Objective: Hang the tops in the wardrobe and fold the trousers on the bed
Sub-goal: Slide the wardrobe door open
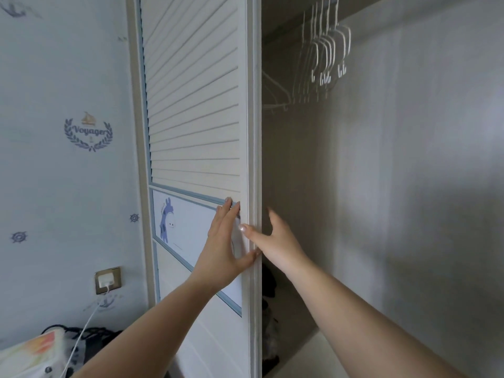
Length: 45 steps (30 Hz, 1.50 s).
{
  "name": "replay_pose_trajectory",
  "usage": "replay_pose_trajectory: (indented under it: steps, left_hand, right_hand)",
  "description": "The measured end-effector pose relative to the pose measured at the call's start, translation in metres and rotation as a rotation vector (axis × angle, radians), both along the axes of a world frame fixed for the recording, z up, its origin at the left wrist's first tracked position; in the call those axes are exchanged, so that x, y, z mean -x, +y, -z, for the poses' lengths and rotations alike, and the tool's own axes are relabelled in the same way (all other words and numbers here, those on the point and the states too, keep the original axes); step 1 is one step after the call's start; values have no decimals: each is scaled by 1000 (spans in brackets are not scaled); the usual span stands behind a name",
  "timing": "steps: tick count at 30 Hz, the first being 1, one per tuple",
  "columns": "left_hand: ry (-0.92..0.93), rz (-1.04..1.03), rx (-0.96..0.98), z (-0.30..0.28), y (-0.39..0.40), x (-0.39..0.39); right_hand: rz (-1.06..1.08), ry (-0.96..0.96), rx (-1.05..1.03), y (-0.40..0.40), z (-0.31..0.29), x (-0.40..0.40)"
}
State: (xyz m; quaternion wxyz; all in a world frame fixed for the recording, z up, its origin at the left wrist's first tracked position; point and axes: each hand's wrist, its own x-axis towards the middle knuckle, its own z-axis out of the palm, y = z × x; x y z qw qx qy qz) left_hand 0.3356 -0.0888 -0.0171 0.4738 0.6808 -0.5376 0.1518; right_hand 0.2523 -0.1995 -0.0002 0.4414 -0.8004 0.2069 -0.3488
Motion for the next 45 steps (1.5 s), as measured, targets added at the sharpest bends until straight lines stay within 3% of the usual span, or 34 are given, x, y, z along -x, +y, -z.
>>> replay_pose_trajectory:
  steps: [19, 45]
  left_hand:
    - [86, -38, -30, 2, -1, -43]
    - [144, -112, 20, 0, -9, -54]
  right_hand:
    - [-154, -74, -51, -12, 6, -50]
    - [3, -234, 18, -2, 15, -75]
